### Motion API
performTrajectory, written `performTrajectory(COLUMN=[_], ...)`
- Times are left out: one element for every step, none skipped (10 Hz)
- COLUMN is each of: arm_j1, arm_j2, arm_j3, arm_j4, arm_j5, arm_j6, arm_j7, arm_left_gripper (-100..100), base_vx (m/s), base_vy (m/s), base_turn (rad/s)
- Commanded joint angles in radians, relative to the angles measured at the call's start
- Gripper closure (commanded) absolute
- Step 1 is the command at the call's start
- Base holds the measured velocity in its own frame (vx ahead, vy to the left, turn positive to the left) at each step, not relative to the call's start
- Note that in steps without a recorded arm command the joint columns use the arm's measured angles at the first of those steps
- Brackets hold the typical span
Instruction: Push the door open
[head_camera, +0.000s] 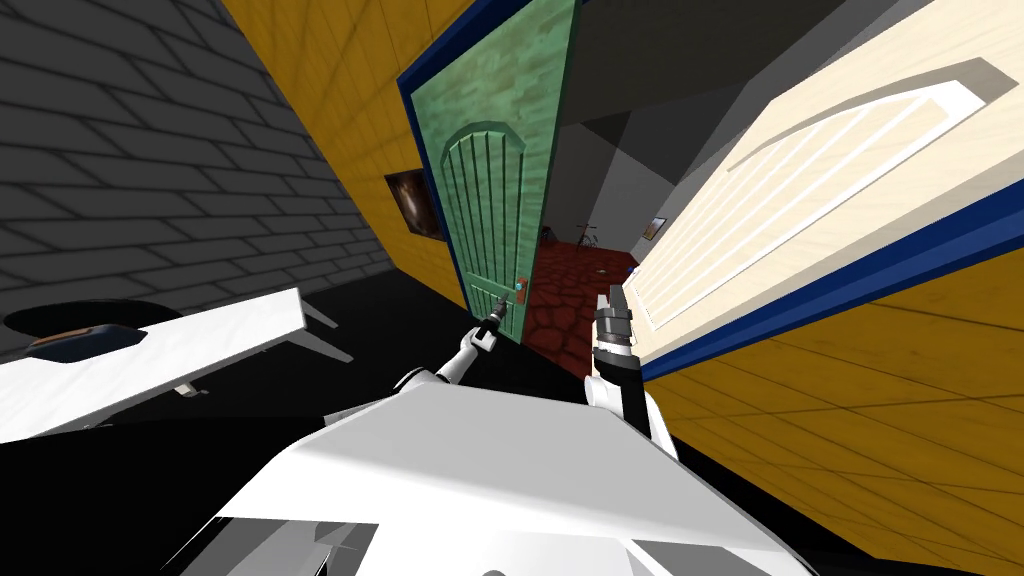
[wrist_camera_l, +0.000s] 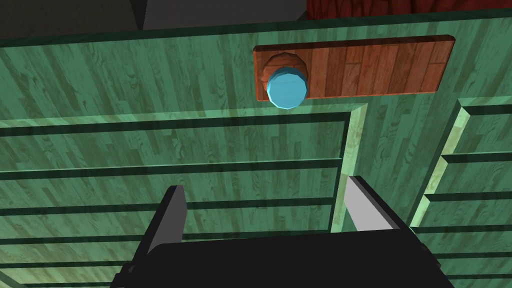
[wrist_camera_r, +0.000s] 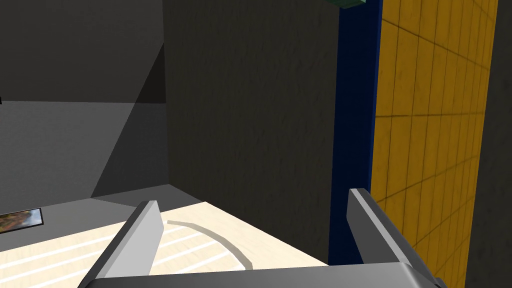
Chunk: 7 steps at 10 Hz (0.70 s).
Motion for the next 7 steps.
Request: performTrajectory(arm_j1=[-0.021, -0.03, -0.039, -0.057, -0.07, -0.083, -0.089], arm_j2=[-0.008, -0.012, -0.017, -0.026, -0.034, -0.042, -0.046], arm_j3=[-0.005, -0.007, -0.009, -0.013, -0.016, -0.018, -0.02], arm_j4=[0.037, 0.052, 0.066, 0.096, 0.117, 0.138, 0.148], arm_j5=[-0.003, -0.004, -0.005, -0.007, -0.009, -0.011, -0.012], arm_j6=[-0.001, -0.001, -0.001, -0.001, -0.001, -0.001, -0.001], arm_j7=[0.008, 0.01, 0.012, 0.017, 0.02, 0.023, 0.025], arm_left_gripper=[-100, -100, -100, -100, -100, -100, -100], base_vx=[0.091, 0.076, 0.051, 0.061, 0.058, 0.057, 0.062], base_vy=[0.098, 0.07, 0.061, 0.089, 0.105, 0.099, 0.082], base_turn=[-0.076, -0.041, -0.046, -0.072, -0.081, -0.068, -0.034])
